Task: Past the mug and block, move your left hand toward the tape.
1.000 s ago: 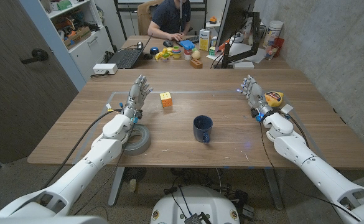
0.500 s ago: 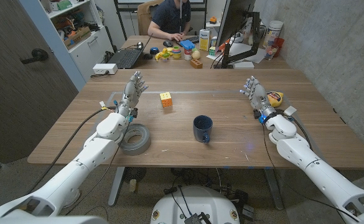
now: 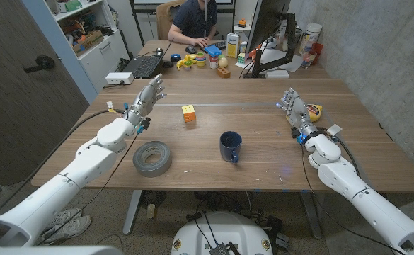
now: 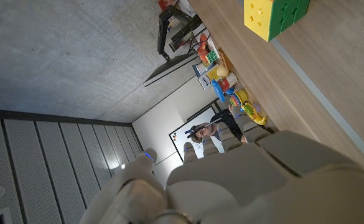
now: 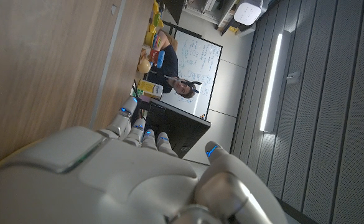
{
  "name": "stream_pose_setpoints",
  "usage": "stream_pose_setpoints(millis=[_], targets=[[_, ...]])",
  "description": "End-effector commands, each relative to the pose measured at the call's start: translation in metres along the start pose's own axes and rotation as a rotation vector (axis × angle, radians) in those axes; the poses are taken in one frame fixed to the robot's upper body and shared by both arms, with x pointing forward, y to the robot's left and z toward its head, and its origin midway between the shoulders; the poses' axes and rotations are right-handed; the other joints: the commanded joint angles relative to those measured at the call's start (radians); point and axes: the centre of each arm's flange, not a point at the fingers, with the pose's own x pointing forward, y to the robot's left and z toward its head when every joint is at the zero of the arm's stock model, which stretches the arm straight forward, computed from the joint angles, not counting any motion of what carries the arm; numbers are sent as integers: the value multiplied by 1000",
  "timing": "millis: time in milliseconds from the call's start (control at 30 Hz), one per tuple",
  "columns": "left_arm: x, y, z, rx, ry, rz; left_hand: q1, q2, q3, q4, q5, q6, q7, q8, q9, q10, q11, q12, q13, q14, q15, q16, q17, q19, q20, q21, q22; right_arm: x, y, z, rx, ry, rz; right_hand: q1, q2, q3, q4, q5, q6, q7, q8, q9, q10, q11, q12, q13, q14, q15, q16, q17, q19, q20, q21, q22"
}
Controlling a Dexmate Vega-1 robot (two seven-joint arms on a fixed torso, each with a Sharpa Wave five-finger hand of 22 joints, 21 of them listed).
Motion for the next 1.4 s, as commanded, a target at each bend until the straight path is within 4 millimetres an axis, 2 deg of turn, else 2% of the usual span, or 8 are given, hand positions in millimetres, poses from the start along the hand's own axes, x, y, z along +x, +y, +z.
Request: stream_pose_setpoints(millis=[33,300,600,833,1033,1133,1167,1400], targets=[[-11,4,49,235,-20,-90,12,-5,-2,-9,7,3,-10,4,2,-4,-7,2,5,-5,4,-5,1,-2,11,-10,2,-16,-2,1,-1,-19,-32,1,115,4,0,9,4,1,8,5,6,-1,6,4,-102,-13,0,2,-201,-80,-5,2],[-23,-9,69,470,-54,-172,23,-9,-2,-17,9,8,-11,5,4,-2,-14,2,5,-6,-1,-6,1,-2,14,-16,1,-34,-2,7,-5,-39,-64,1,114,4,0,9,5,2,8,5,8,-1,6,4,-101,-13,-2,2,-199,-79,-9,2],[-32,-17,84,722,-102,-252,58,-16,5,-46,15,2,-12,5,6,-6,-25,-1,6,-6,-17,-7,0,2,22,-29,0,-53,2,13,-9,-58,-103,0,113,4,0,9,8,3,8,5,10,-1,6,4,-98,-13,-3,2,-197,-77,-12,2],[-35,-32,92,978,-143,-342,88,-22,11,-71,21,-14,-12,1,8,-23,-28,-6,7,-20,-21,-13,1,-2,37,-45,1,-59,6,13,-12,-62,-121,0,113,4,0,10,11,2,9,5,12,-3,6,4,-96,-14,-3,2,-195,-77,-14,2],[-41,-41,92,1129,-186,-383,105,-26,12,-86,26,-31,-12,-2,9,-42,-27,-10,8,-33,-24,-17,2,-5,48,-57,1,-61,7,14,-13,-59,-135,1,113,4,0,10,12,1,8,5,13,-3,6,4,-95,-14,-4,1,-194,-77,-17,2],[-47,-45,93,1211,-203,-396,112,-27,13,-92,28,-38,-12,-3,10,-48,-27,-10,9,-40,-23,-18,2,-6,61,-62,1,-60,7,15,-14,-62,-140,1,113,5,0,11,12,2,8,5,13,-3,5,4,-94,-14,-5,1,-193,-77,-19,3],[-49,-46,94,1235,-208,-402,119,-27,15,-99,30,-43,-12,-2,11,-53,-29,-10,9,-46,-23,-19,3,-8,75,-67,2,-59,7,15,-15,-61,-140,1,113,5,0,11,12,1,8,5,13,-3,5,4,-94,-14,-5,1,-193,-77,-19,3],[-72,-54,89,1377,-201,-441,146,-32,18,-123,39,-54,-12,1,14,-62,-35,-6,12,-50,-27,-16,4,1,119,-79,2,-59,2,21,-11,-88,-164,1,114,5,0,11,12,2,8,5,14,-2,5,4,-92,-14,-6,1,-192,-77,-21,3]])
